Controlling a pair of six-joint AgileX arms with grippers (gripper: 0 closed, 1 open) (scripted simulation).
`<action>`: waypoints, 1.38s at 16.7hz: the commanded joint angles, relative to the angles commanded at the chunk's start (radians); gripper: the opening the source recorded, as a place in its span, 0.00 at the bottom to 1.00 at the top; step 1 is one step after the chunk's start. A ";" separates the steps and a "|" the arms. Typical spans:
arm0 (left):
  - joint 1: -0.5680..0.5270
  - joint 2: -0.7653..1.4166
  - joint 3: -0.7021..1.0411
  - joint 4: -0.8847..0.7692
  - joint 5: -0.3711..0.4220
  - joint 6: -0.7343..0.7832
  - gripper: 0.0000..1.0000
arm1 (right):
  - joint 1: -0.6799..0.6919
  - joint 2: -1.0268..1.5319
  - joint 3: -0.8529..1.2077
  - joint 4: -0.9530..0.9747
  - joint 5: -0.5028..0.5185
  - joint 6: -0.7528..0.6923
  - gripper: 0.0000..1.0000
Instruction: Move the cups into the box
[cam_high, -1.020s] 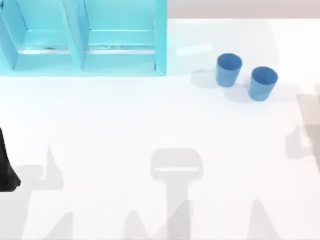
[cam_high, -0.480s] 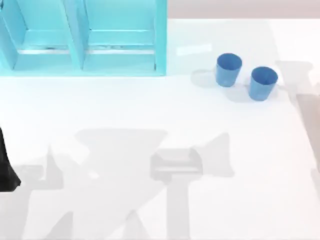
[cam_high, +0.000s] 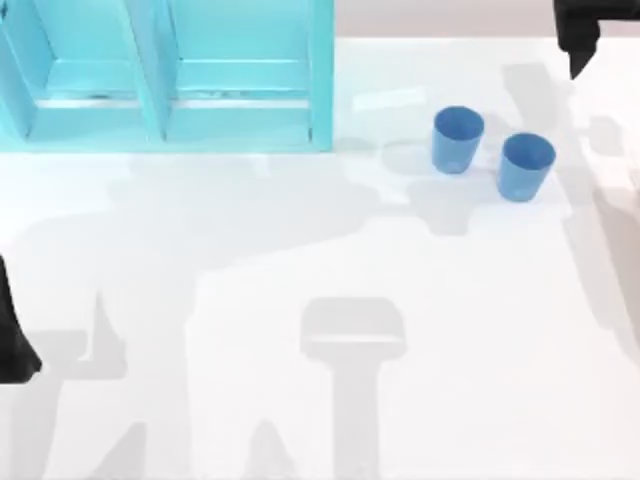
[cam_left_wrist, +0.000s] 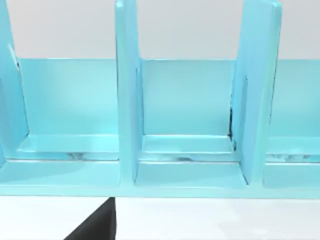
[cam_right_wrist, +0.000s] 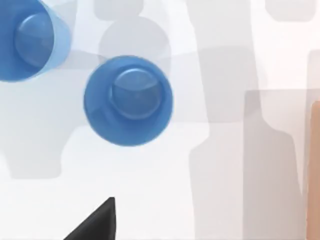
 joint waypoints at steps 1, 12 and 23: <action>0.000 0.000 0.000 0.000 0.000 0.000 1.00 | 0.008 0.066 0.067 -0.036 0.000 0.004 1.00; 0.000 0.000 0.000 0.000 0.000 0.000 1.00 | 0.033 0.277 0.275 -0.138 -0.002 0.014 1.00; 0.000 0.000 0.000 0.000 0.000 0.000 1.00 | 0.037 0.286 -0.062 0.210 -0.002 0.013 1.00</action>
